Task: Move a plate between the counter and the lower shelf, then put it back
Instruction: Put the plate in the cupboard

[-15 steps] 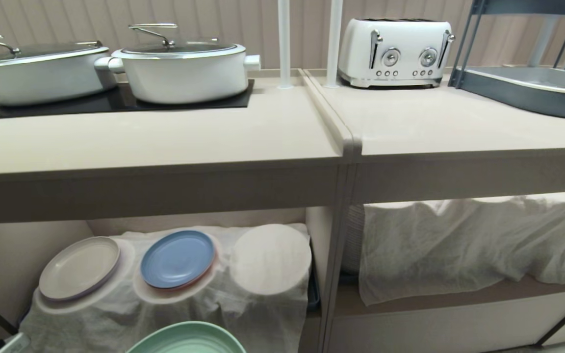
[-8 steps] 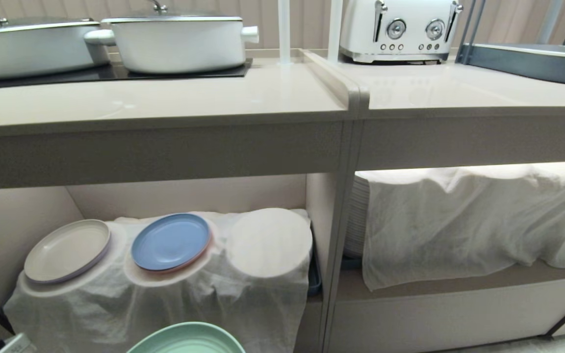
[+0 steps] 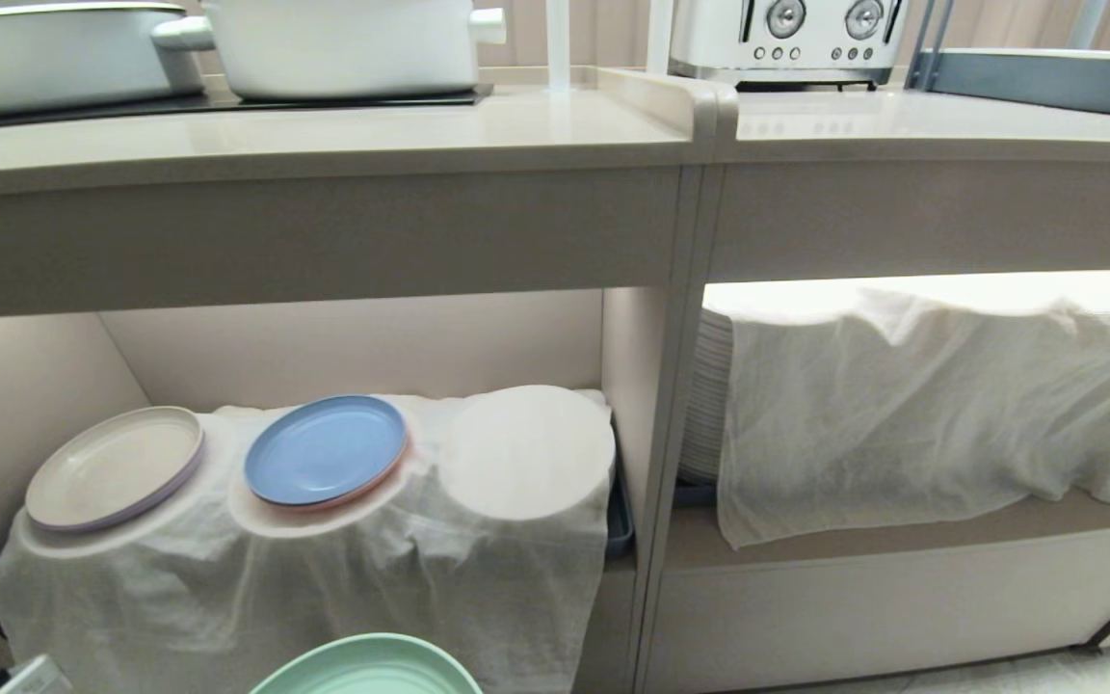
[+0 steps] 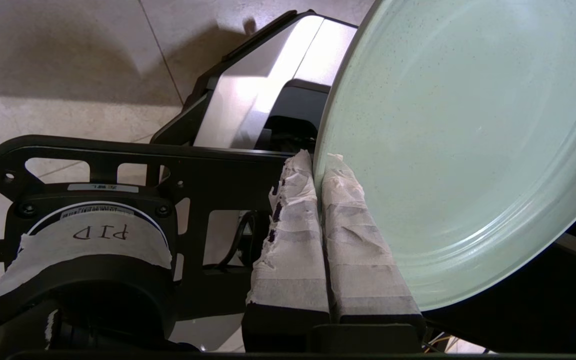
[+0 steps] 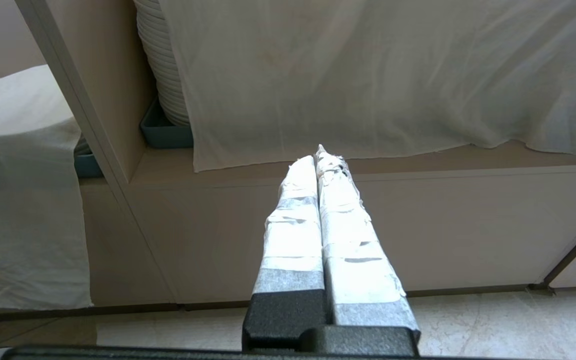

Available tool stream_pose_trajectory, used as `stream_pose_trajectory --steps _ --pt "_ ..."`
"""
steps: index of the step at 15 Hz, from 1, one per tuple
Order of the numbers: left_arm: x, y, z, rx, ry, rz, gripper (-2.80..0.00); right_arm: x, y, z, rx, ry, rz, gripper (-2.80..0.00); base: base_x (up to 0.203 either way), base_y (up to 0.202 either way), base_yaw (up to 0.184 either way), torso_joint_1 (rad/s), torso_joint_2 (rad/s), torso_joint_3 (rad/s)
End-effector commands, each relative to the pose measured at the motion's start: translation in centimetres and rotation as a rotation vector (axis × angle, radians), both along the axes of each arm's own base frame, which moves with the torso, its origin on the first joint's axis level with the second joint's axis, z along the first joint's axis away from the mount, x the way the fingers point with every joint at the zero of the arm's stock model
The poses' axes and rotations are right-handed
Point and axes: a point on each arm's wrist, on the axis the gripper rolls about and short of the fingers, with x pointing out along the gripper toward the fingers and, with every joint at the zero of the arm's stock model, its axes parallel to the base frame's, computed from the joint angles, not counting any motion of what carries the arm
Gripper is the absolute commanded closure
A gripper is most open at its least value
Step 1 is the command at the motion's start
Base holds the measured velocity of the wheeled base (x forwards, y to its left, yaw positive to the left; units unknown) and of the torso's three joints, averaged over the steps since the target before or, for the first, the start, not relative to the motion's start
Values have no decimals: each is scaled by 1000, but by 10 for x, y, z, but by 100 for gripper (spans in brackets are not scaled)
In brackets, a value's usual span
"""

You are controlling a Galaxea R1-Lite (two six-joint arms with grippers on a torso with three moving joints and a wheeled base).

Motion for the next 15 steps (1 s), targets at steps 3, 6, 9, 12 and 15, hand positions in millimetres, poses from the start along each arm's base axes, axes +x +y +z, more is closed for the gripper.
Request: stream_pose_trajectory --steps 3,6,9,12,15 --pt "-1 1 -2 2 7 5 0 0 0 0 0 0 0 0 0 0 0 0 0 0" --pt "-1 1 -1 2 5 6 0 0 0 0 0 0 0 0 0 0 0 0 0 0" --pt "1 -1 0 -3 -2 6 0 0 0 0 0 0 0 0 0 0 0 0 0 0" --pt "4 -2 1 -1 2 8 0 0 0 0 0 0 0 0 0 0 0 0 0 0" --pt "9 -6 1 5 7 12 0 0 0 0 0 0 0 0 0 0 0 0 0 0"
